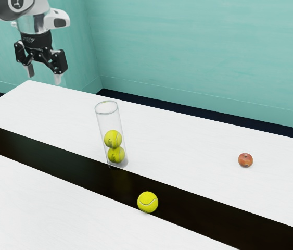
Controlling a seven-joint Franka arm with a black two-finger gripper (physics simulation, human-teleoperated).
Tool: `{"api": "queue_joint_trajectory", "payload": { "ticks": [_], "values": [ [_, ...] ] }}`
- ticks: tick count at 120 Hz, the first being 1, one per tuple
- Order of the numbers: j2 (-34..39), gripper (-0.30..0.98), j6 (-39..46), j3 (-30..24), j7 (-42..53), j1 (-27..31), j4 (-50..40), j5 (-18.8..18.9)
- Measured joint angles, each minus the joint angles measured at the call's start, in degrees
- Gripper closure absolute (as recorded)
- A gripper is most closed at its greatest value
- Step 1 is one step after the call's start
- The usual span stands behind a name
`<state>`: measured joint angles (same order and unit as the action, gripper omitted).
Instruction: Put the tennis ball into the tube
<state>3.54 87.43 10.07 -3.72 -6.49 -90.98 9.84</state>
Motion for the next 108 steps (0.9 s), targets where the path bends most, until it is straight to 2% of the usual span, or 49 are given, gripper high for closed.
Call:
{"api": "queue_joint_trajectory", "payload": {
  "ticks": [22,38,44,62,88,108],
  "values": [
    [0.4,0.00,0.1,-1.0,-0.6,0.4,-0.3,-0.3],
    [0.3,0.00,0.7,-1.2,-1.1,-5.4,-2.0,-0.5],
    [0.3,0.00,1.9,-1.2,-1.6,-8.2,-4.0,-1.9],
    [0.5,0.00,10.3,-1.3,-3.4,-14.4,-14.0,-7.3],
    [0.4,0.00,24.8,-5.4,-7.1,-15.6,-28.3,-13.1],
    [-0.4,0.00,32.0,-6.8,-9.9,-16.4,-34.5,-14.9]
  ]
}}
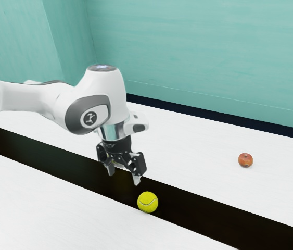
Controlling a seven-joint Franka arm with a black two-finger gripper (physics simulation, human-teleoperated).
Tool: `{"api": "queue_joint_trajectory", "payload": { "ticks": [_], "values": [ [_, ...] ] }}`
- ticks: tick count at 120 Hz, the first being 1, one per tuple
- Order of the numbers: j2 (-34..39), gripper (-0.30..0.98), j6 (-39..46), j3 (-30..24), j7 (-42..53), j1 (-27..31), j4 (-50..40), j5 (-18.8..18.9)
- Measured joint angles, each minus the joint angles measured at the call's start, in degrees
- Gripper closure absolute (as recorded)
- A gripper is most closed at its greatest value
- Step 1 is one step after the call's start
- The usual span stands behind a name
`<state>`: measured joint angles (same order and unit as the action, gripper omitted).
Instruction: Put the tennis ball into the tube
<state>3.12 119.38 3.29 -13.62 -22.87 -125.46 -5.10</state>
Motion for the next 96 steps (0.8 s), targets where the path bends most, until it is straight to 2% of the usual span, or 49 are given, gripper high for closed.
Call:
{"api": "queue_joint_trajectory", "payload": {
  "ticks": [43,96],
  "values": [
    [-10.8,0.00,10.0,-0.2,-4.0,-2.2,-0.9,-0.6],
    [-18.1,0.00,16.0,-0.2,-6.3,-1.7,2.6,-0.1]
  ]
}}
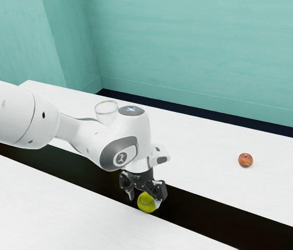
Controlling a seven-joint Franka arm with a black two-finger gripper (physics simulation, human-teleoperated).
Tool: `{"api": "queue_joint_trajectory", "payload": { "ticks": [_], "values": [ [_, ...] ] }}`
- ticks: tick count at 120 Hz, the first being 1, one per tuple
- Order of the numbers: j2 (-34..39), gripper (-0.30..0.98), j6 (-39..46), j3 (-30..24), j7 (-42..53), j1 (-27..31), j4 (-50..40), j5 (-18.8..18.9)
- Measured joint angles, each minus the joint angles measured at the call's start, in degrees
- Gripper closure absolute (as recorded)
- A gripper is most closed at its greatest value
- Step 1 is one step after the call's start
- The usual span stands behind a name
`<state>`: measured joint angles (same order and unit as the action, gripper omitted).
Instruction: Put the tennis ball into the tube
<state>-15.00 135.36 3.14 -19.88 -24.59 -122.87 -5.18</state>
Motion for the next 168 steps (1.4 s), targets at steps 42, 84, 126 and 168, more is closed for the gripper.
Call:
{"api": "queue_joint_trajectory", "payload": {
  "ticks": [42,84,126,168],
  "values": [
    [-2.8,0.00,0.8,0.0,-0.8,0.6,1.4,0.1],
    [-5.4,0.00,0.9,0.0,-1.2,1.0,2.7,-0.3],
    [-5.3,0.28,2.6,0.0,-1.6,0.6,3.0,0.3],
    [-0.1,0.34,-6.1,0.6,-3.4,0.5,11.7,4.6]
  ]
}}
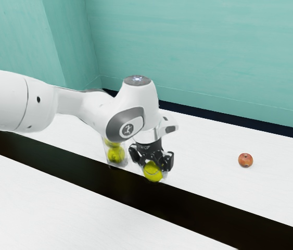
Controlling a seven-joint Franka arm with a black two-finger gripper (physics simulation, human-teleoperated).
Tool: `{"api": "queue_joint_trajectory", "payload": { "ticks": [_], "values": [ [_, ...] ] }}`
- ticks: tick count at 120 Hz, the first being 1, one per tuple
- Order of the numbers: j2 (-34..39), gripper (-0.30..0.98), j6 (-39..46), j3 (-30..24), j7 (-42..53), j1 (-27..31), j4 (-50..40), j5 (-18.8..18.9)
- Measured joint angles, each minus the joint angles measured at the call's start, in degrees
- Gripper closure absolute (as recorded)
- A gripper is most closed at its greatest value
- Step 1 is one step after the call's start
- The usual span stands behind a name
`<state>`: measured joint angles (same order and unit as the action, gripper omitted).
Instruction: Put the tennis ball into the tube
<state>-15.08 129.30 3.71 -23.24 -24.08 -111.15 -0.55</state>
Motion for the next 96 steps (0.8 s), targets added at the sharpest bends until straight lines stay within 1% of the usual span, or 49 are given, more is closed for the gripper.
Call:
{"api": "queue_joint_trajectory", "payload": {
  "ticks": [7,19,32,44,62,81,96],
  "values": [
    [0.4,0.34,-4.6,0.4,-0.3,0.1,5.4,1.4],
    [2.1,0.33,-12.2,2.3,-0.5,0.7,12.0,3.5],
    [3.6,0.32,-19.1,3.7,0.0,4.2,16.9,5.1],
    [3.7,0.32,-24.0,4.4,0.7,5.8,20.0,6.4],
    [3.3,0.32,-28.3,4.7,2.1,9.6,22.9,6.8],
    [-0.2,0.32,-30.9,4.2,3.3,13.9,26.9,5.3],
    [-3.0,0.32,-31.8,4.0,4.4,15.2,30.3,4.5]
  ]
}}
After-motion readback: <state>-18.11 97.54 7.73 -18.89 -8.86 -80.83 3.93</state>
